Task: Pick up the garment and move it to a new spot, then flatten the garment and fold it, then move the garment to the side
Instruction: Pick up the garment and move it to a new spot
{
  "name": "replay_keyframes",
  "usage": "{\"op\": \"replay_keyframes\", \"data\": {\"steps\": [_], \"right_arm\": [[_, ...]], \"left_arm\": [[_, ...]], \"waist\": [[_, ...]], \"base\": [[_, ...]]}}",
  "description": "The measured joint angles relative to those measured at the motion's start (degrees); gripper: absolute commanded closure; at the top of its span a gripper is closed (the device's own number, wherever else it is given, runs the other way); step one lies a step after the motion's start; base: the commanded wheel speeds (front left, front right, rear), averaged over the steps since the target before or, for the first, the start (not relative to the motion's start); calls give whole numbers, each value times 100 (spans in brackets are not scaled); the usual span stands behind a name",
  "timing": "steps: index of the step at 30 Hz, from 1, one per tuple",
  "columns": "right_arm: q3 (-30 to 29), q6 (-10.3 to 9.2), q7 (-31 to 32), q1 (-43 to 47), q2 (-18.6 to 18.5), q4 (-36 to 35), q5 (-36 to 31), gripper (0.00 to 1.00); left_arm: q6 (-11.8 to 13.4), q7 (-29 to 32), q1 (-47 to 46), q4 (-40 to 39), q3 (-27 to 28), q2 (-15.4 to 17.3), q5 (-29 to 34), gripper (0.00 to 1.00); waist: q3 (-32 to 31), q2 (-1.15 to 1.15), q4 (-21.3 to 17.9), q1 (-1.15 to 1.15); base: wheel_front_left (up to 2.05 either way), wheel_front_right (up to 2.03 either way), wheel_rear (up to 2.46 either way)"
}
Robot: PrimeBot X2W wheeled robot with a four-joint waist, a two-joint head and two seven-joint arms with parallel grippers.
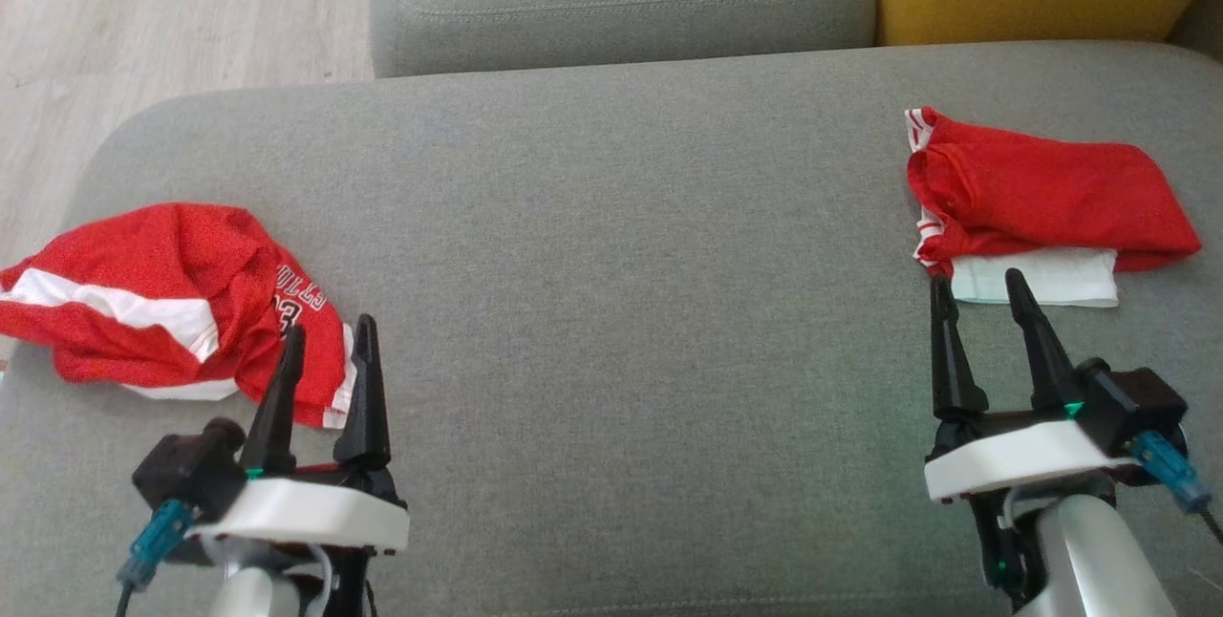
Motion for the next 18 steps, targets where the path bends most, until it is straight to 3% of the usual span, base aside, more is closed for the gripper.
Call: {"op": "replay_keyframes", "data": {"steps": [9,18], "right_arm": [[12,0,1,117,0,3,60,0],[290,0,0,194,2,5,133,0]], "left_arm": [[37,0,-2,11,2,0,-45,0],[41,0,-2,18,93,0,-32,0]], "waist": [[-16,0,245,0],[-21,0,863,0]], "base": [[0,0,0],[0,0,0]]}}
